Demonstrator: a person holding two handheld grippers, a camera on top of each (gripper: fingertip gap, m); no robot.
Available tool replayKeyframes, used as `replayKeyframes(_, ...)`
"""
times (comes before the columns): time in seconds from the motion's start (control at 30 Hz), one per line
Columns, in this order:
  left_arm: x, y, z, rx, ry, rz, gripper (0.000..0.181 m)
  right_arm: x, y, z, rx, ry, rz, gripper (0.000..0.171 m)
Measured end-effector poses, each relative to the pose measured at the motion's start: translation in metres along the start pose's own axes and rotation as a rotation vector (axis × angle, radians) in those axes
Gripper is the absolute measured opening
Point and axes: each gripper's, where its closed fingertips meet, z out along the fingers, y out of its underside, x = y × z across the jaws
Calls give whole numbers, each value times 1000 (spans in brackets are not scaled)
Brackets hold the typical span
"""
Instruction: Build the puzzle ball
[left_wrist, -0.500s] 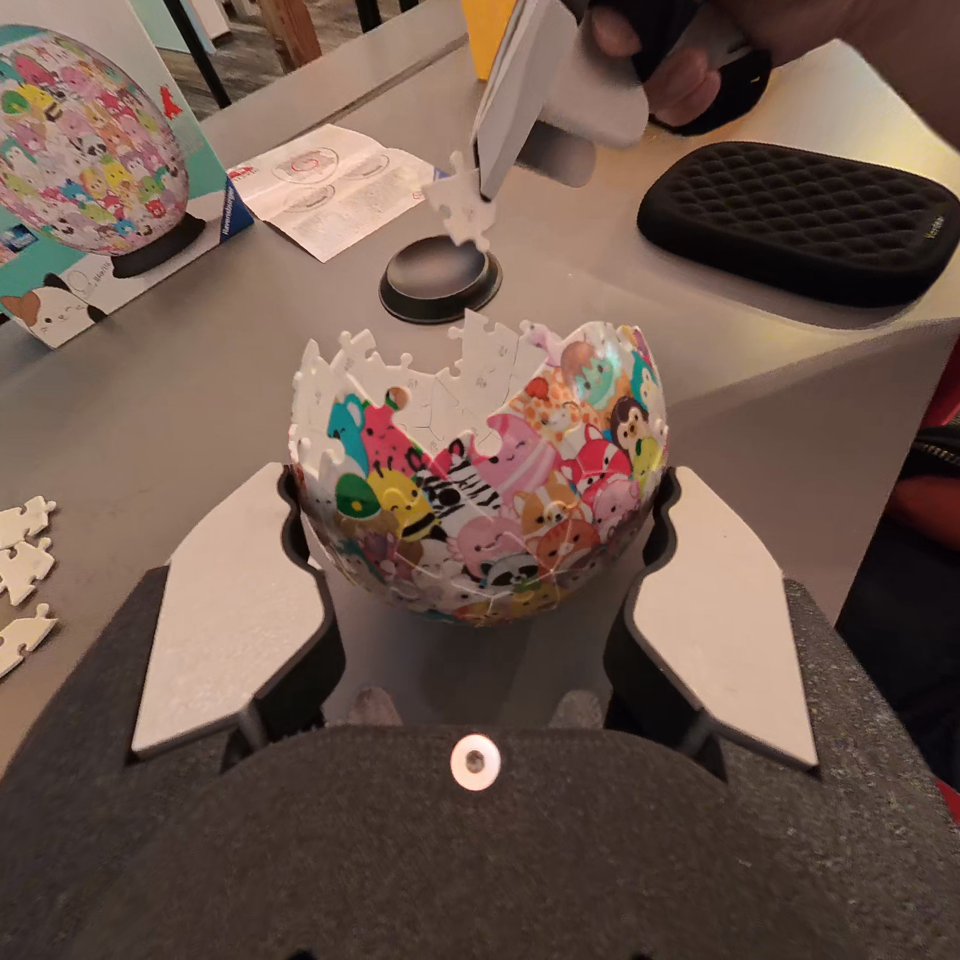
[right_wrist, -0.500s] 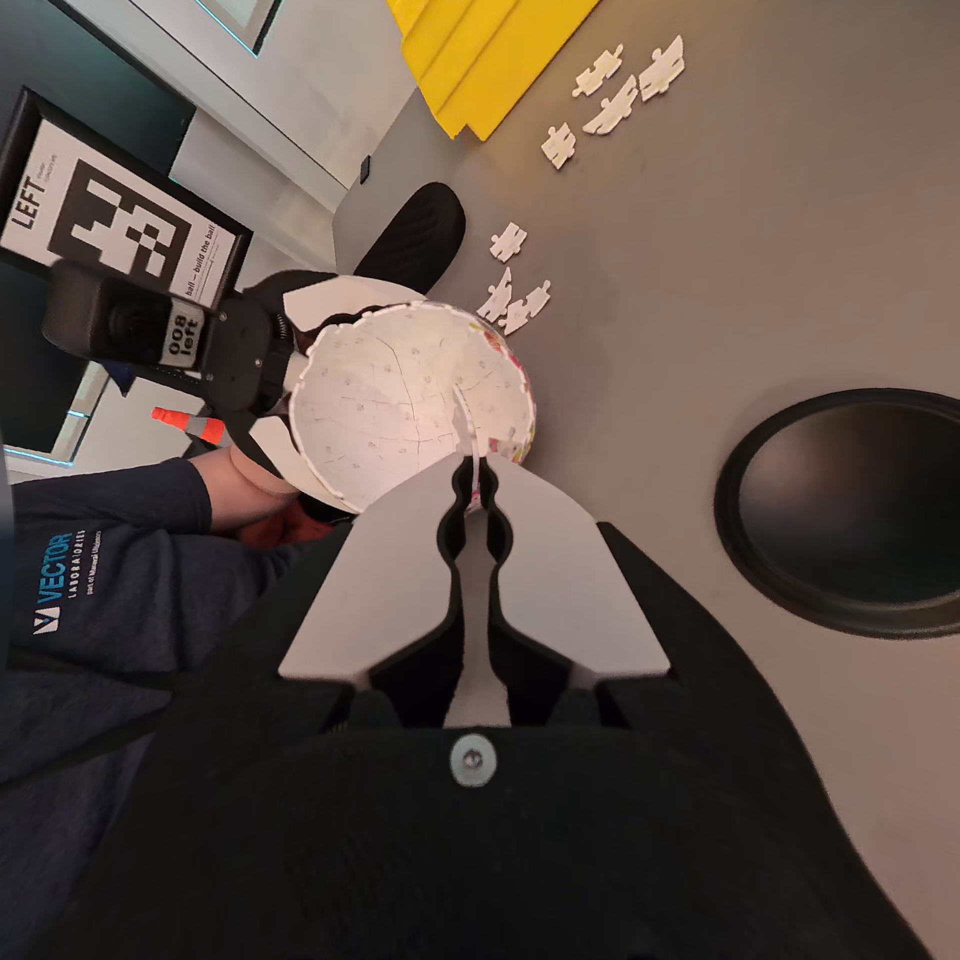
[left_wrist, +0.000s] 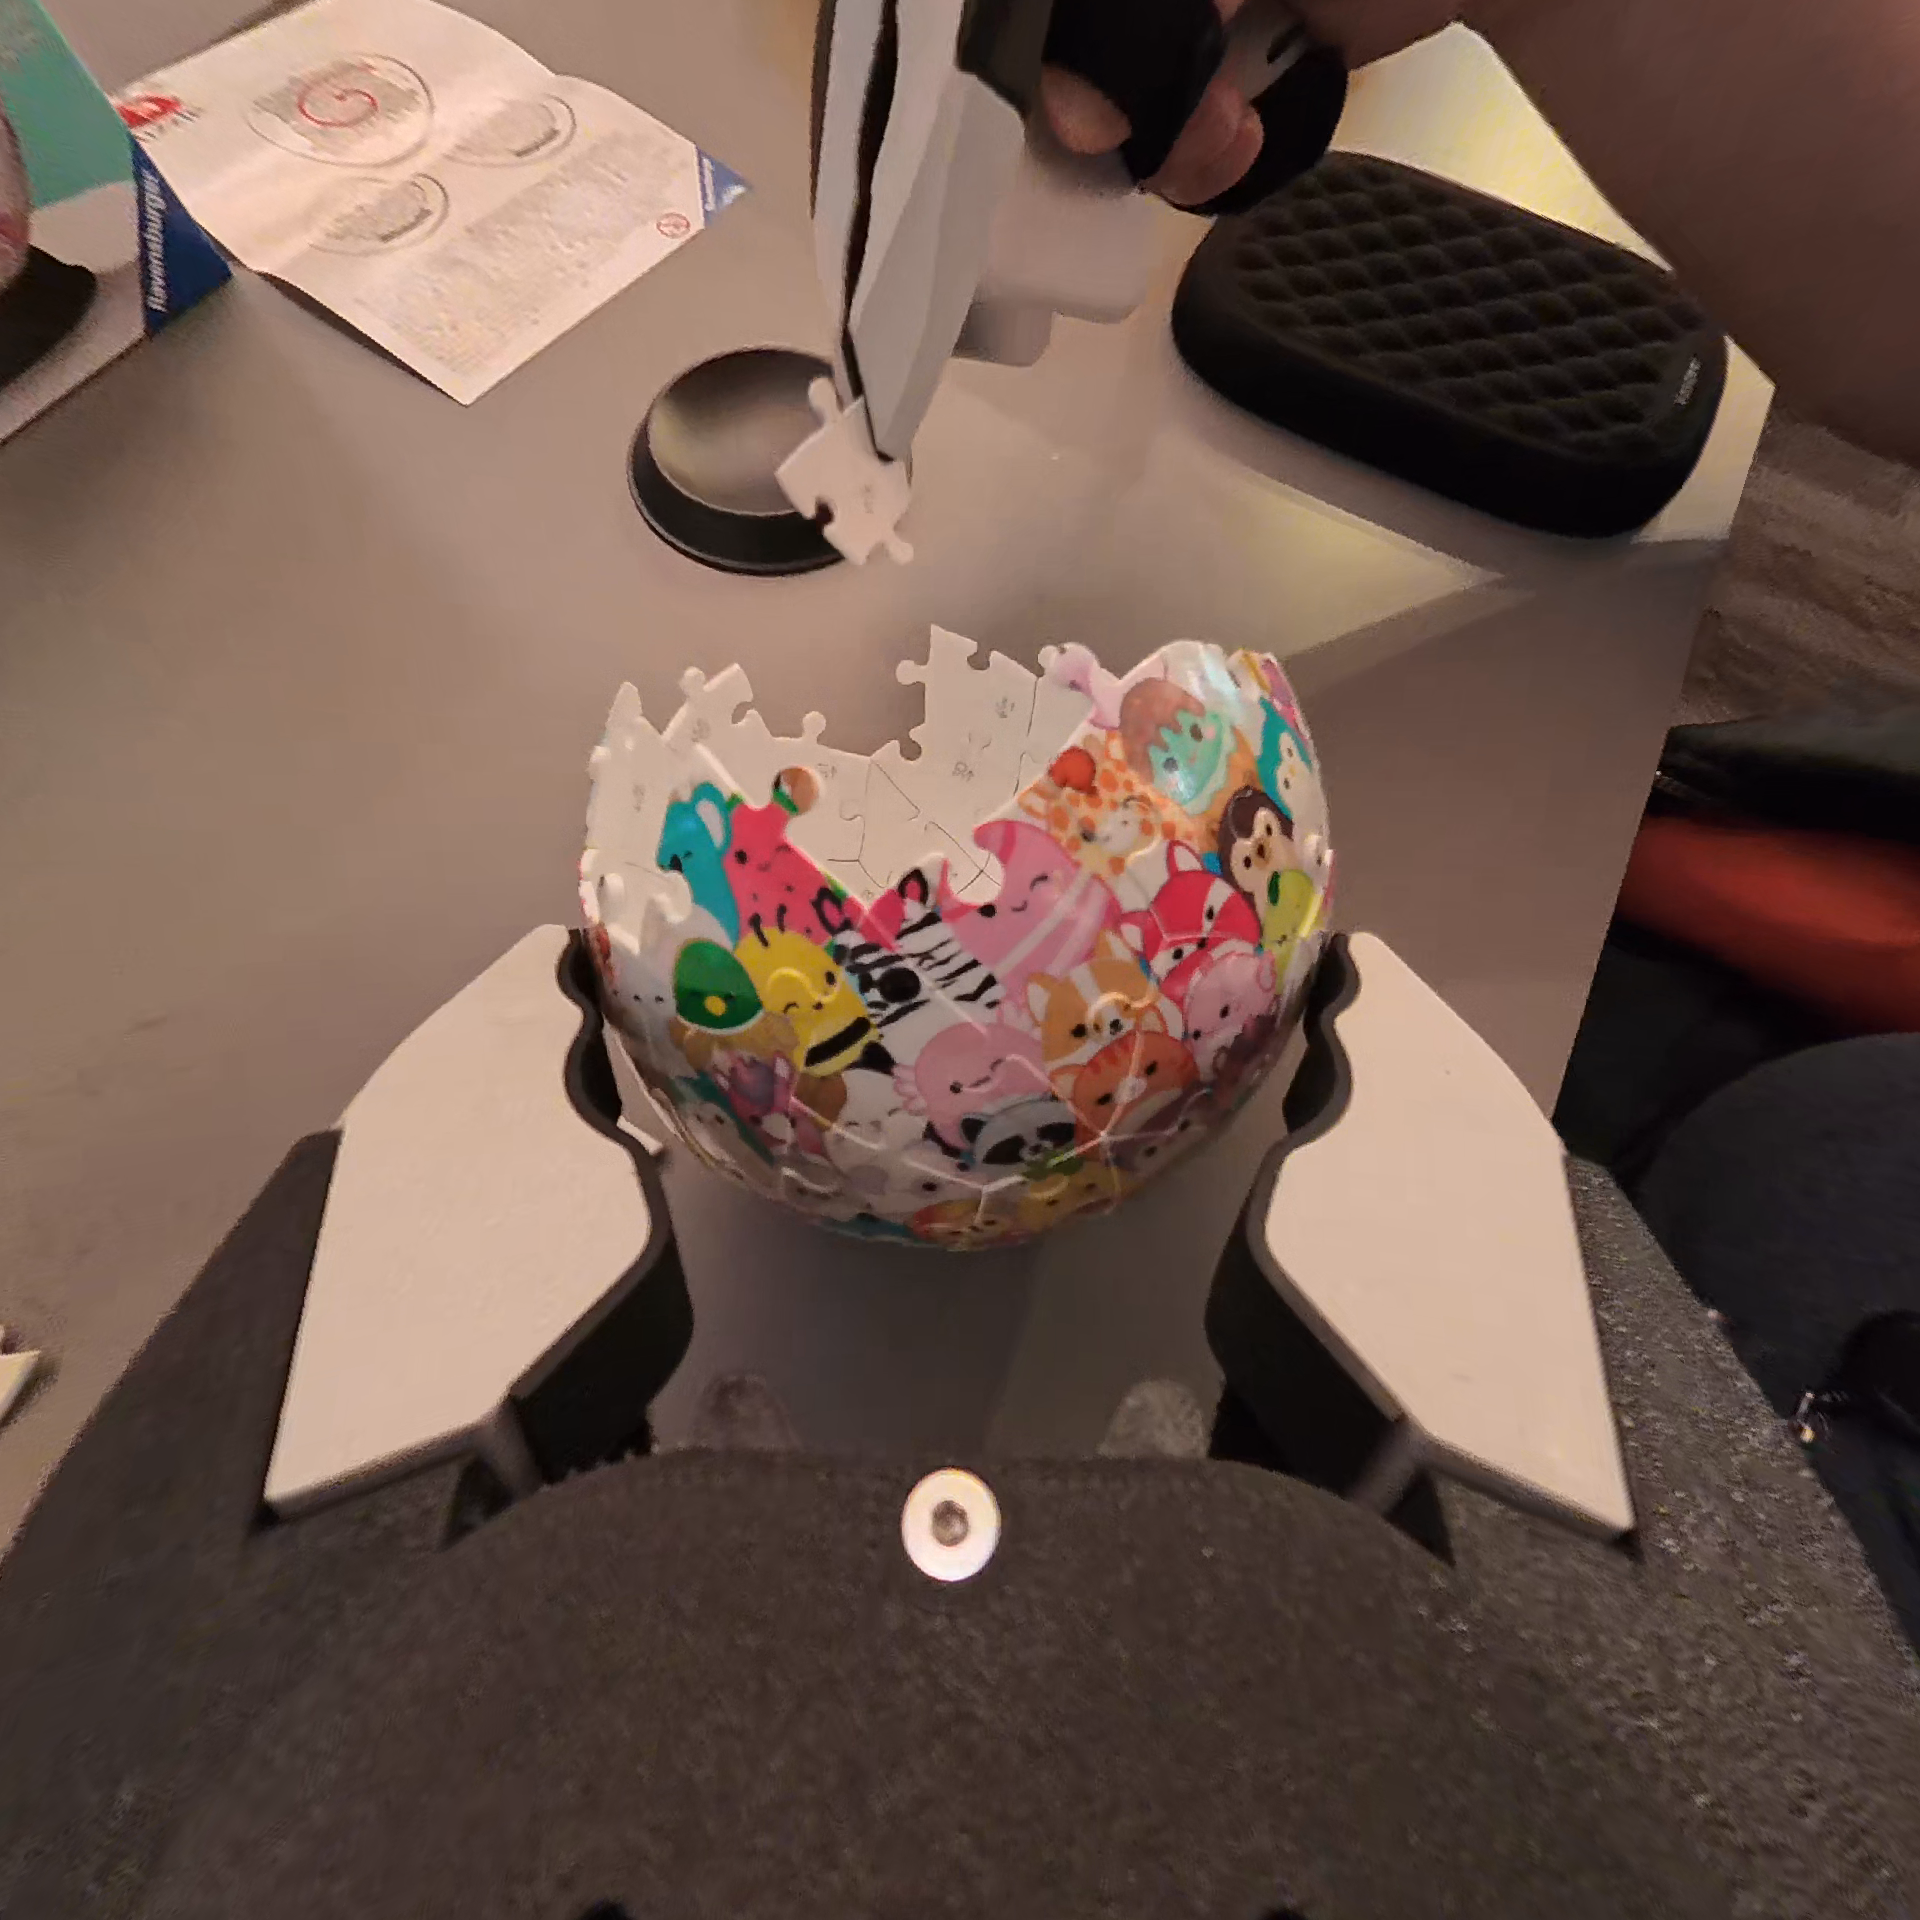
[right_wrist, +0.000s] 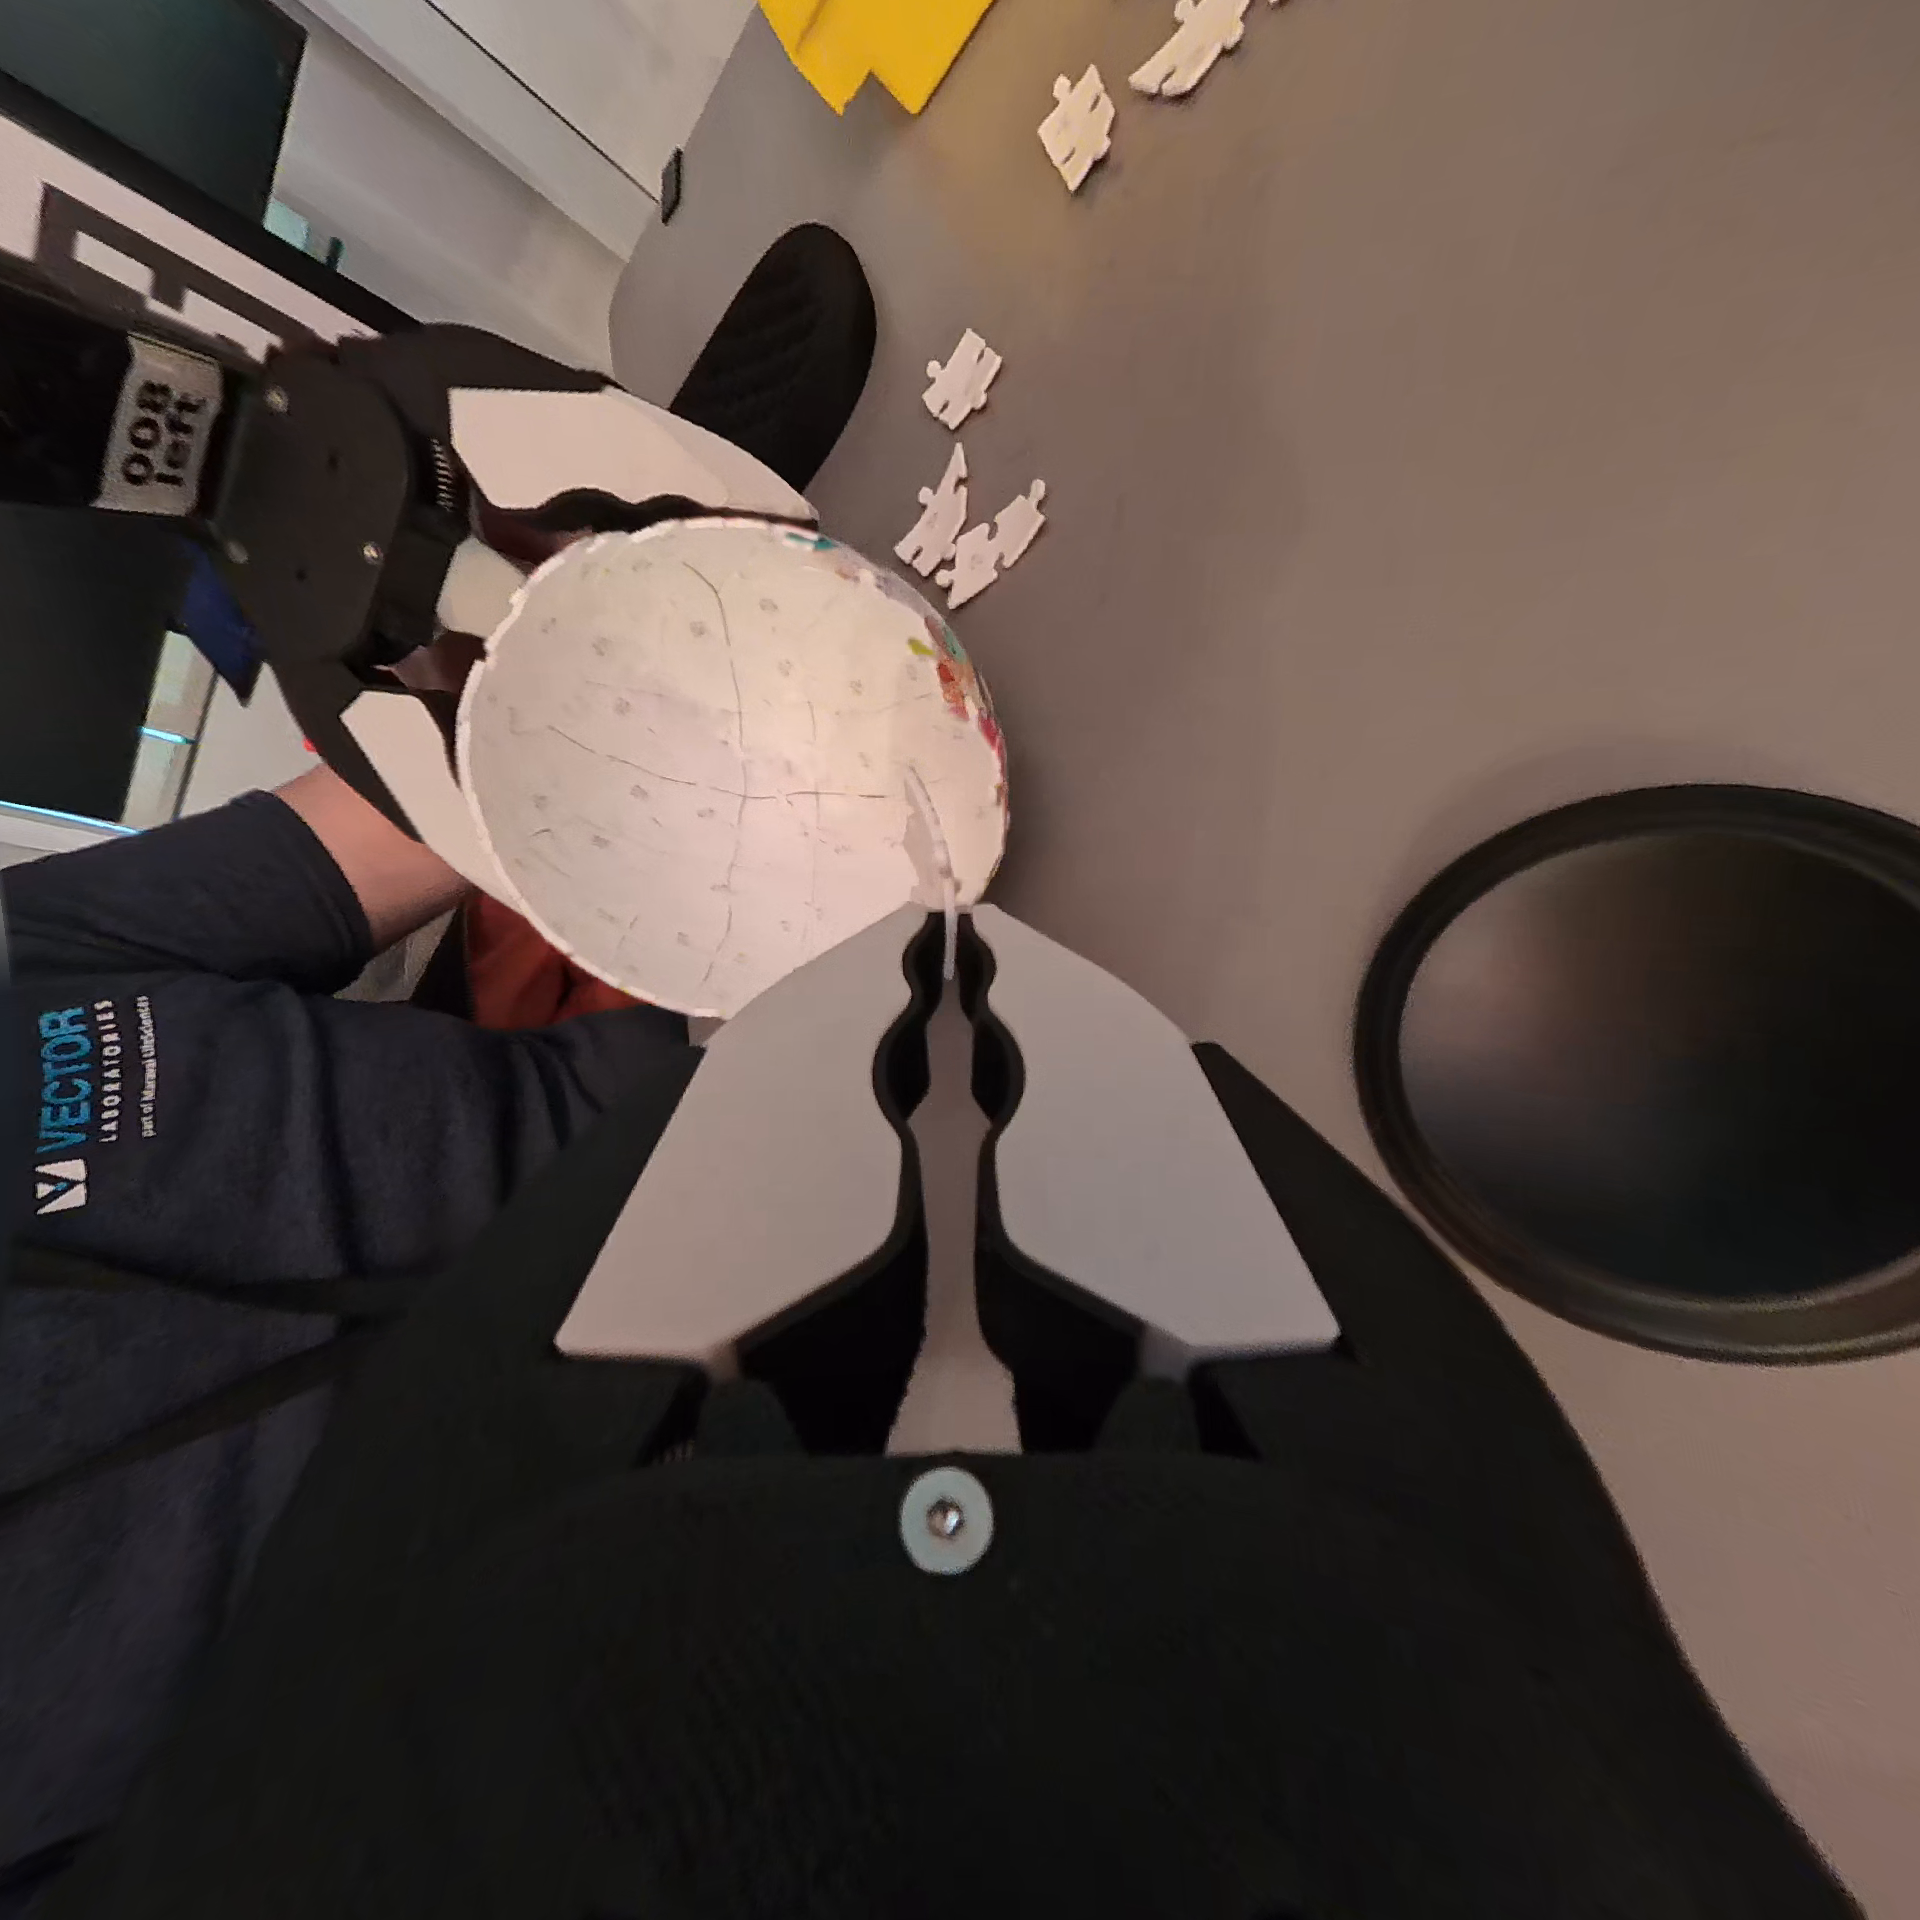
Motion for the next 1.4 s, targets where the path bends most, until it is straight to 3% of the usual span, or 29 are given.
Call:
replayKeyframes(0.27,-3,-7,5,-102,72,2,125,11,7,10,-82,-11,8,3)
replayKeyframes(0.67,-4,-10,5,-113,79,22,123,16,13,17,-118,-32,16,3)
replayKeyframes(1.4,-2,-1,-4,-98,-4,49,121,10,-7,2,379,-29,104,3)
